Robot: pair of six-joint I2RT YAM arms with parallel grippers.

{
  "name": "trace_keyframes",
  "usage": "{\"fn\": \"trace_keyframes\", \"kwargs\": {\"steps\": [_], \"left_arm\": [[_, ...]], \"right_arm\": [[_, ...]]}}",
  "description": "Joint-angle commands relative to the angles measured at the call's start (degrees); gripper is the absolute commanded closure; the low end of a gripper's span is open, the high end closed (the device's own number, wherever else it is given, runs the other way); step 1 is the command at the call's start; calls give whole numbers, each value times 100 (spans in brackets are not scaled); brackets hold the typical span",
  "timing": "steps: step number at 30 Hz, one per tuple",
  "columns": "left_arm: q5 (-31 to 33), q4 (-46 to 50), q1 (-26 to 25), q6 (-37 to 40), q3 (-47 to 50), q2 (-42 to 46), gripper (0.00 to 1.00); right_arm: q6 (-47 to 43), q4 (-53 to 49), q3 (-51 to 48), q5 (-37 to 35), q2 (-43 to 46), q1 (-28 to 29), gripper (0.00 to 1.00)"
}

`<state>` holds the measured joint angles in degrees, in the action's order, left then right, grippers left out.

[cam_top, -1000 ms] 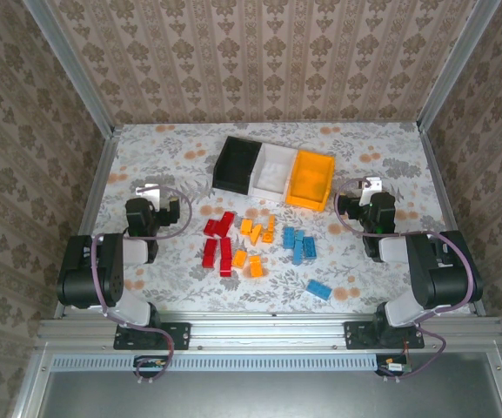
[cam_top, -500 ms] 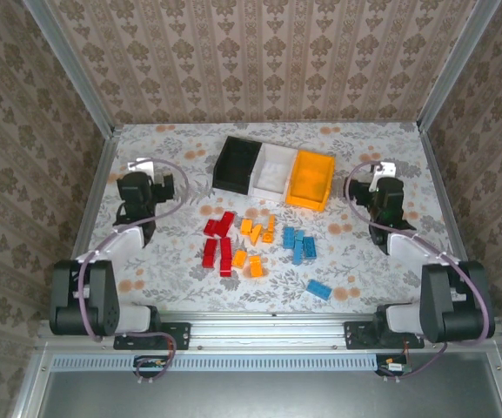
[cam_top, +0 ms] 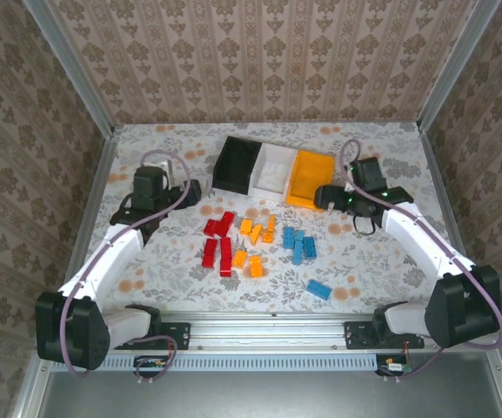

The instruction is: Sort the legos into containers by color

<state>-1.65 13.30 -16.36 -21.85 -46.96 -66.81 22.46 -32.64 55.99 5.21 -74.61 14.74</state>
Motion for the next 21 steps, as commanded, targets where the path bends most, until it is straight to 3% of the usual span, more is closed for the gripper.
{"fn": "trace_keyframes", "kwargs": {"steps": [1, 10, 16, 21], "left_arm": [[-604, 824, -367, -337, 59, 181, 0], [-919, 1296, -930, -461, 452, 665, 0], [-874, 1404, -935, -474, 719, 1148, 0], [-912, 1421, -938, -461, 765, 1218, 0]], "right_arm": [[390, -1345, -220, -100, 155, 660, 0], [1015, -1606, -811, -768, -74, 1993, 22], [1469, -1685, -1160, -680, -64, 2798, 19], [1619, -1452, -1561, -538, 147, 2977, 15]]}}
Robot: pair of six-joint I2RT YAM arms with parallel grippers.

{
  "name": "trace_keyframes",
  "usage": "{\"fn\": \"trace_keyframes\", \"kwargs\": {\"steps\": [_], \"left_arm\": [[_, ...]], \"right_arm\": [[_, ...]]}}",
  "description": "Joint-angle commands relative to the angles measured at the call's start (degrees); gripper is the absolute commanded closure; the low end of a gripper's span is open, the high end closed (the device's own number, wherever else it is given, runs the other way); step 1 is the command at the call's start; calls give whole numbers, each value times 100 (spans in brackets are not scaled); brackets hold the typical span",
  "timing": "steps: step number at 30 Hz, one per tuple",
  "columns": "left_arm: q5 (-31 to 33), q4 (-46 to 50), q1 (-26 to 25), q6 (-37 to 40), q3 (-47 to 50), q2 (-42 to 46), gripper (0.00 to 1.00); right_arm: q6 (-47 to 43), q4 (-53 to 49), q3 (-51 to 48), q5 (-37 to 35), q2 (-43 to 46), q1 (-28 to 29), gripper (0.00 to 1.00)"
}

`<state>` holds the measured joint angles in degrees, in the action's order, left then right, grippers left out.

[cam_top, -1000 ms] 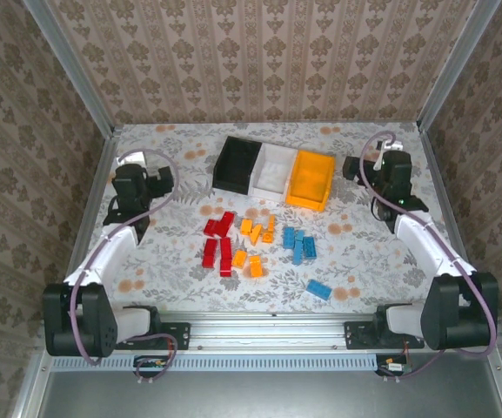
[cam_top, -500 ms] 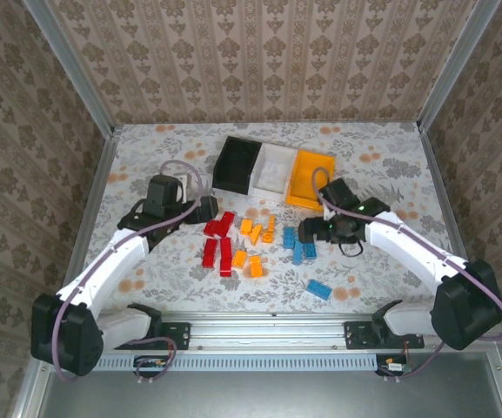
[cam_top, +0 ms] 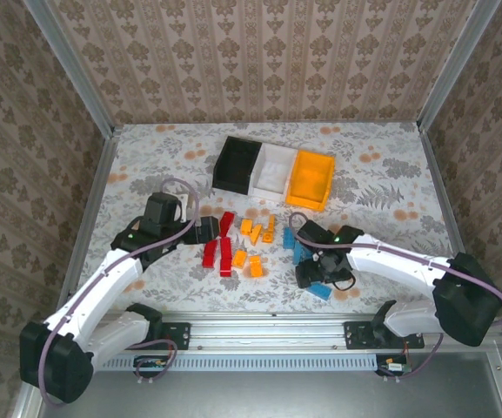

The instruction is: Sort the legos into containers by color

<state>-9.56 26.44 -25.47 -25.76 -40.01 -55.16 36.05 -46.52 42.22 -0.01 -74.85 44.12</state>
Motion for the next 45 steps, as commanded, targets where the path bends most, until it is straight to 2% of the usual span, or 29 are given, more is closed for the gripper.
{"fn": "trace_keyframes", "kwargs": {"steps": [1, 9, 15, 20, 25, 30, 36, 41, 45], "left_arm": [[-126, 101, -20, -71, 74, 33, 0], [-179, -40, -22, -210, 228, 19, 0], [-139, 9, -19, -267, 319, 175, 0], [-73, 46, -20, -285, 362, 284, 0], [-142, -30, -23, -366, 408, 303, 0], [-178, 32, -24, -364, 406, 338, 0], [-129, 93, -19, -361, 469, 493, 0], [-163, 81, -16, -319, 416, 493, 0], [-216, 56, 47, -241, 323, 459, 0]], "right_arm": [[239, -6, -238, 9, 196, 38, 15], [-22, 650, -518, 482, 202, 50, 14], [-68, 763, -609, 600, 10, 145, 16], [124, 589, -579, 398, 126, 446, 26], [189, 419, -522, 44, -119, 623, 33], [402, 354, -469, -333, -276, 728, 47], [581, 198, -397, -622, -48, 735, 67], [610, -284, 32, -973, 544, 631, 71], [223, -522, 838, -836, 805, 14, 70]]}}
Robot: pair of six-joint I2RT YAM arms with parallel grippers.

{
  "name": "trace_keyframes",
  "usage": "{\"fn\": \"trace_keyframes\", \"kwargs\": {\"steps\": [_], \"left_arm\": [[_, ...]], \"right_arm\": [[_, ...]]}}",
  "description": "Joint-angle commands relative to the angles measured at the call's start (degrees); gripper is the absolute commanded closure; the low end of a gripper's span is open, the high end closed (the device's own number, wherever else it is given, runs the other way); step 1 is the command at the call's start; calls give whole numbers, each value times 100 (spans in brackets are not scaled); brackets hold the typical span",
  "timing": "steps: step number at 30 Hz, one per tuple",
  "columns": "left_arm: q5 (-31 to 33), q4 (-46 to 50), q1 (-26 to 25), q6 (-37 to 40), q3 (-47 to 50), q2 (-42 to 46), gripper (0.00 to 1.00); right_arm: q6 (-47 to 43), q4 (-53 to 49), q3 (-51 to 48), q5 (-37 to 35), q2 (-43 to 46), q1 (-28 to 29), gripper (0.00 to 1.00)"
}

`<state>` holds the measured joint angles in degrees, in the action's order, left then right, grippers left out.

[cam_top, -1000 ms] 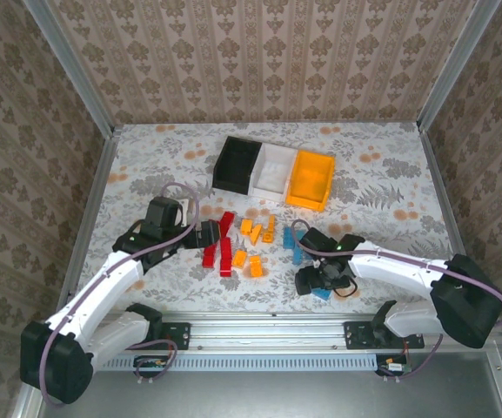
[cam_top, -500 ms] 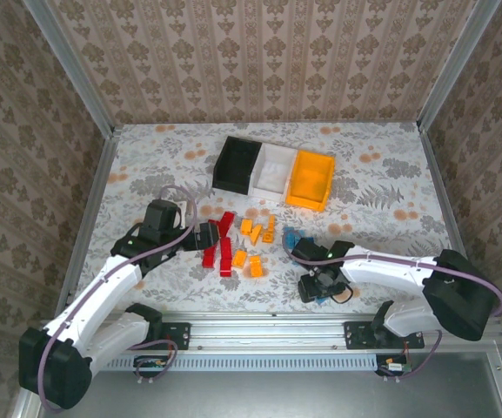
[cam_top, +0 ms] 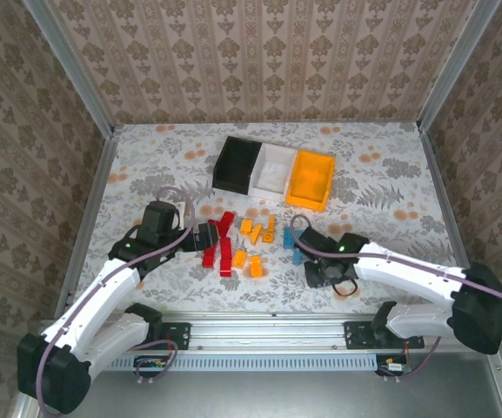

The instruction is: Sort the legos into containers by color

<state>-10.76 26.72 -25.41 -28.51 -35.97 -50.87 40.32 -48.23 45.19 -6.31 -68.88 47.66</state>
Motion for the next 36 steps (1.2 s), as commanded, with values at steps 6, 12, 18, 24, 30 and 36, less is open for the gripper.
{"fn": "trace_keyframes", "kwargs": {"steps": [6, 12, 18, 24, 30, 36], "left_arm": [[-383, 42, 345, 148, -278, -102, 0], [-536, 51, 431, 74, -294, -82, 0], [-543, 247, 471, 141, -288, -75, 0], [-563, 341, 536, 205, -297, -105, 0], [-567, 361, 552, 168, -297, -125, 0], [-585, 404, 561, 122, -363, -95, 0]], "right_arm": [[-989, -80, 2383, 465, -760, -1749, 70], [-1427, -76, 4301, 582, -2937, -2476, 70], [-1518, -119, 5402, 486, -4399, -2927, 71], [-1537, -29, 5789, 491, -5111, -3169, 67], [-1588, -44, 5952, 621, -5464, -3206, 55], [-1645, -159, 6063, 587, -5095, -3208, 46]]}}
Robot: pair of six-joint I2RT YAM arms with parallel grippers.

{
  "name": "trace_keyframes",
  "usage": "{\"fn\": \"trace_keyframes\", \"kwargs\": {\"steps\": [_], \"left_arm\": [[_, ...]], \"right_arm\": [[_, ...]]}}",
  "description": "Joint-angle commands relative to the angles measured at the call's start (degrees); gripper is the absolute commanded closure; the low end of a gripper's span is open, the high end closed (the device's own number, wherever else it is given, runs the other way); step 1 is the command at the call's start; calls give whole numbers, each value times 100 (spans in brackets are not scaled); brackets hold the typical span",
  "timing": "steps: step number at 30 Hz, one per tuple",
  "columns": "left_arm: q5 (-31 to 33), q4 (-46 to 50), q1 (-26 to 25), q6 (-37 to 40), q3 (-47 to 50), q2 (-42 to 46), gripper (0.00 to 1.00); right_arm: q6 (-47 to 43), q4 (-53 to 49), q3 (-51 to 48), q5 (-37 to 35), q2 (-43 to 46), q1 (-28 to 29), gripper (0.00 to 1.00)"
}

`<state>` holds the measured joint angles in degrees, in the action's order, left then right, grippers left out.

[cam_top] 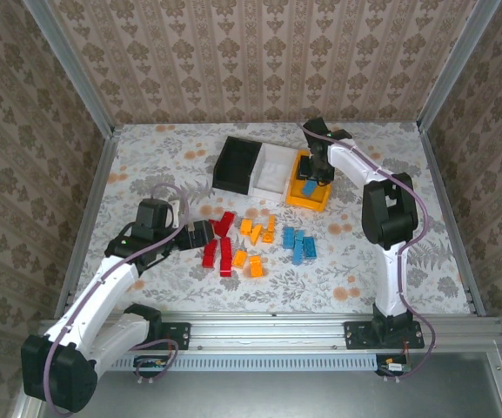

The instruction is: Sort the legos into containers by color

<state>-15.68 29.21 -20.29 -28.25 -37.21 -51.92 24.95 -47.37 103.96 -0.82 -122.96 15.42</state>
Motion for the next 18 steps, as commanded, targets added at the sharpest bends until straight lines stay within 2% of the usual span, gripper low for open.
{"fn": "trace_keyframes", "kwargs": {"steps": [1, 4, 6, 10, 14, 18], "left_arm": [[-80, 155, 46, 83, -243, 28, 0], [-66, 147, 40, 50, -249, 58, 0], [-63, 147, 39, 27, -258, 70, 0], [-97, 102, 30, 26, -213, 121, 0], [-119, 96, 21, 48, -184, 120, 0], [-146, 25, 8, 48, -122, 70, 0]], "right_arm": [[-117, -275, 186, 30, 474, 19, 46], [-170, -470, 64, -59, 1039, 64, 45], [-175, -438, -363, -103, 1554, 114, 45], [-80, -270, -1842, -46, 2651, 294, 44], [122, -145, -3409, -86, 3544, 720, 44], [461, 58, -4440, -166, 3892, 1349, 45]]}}
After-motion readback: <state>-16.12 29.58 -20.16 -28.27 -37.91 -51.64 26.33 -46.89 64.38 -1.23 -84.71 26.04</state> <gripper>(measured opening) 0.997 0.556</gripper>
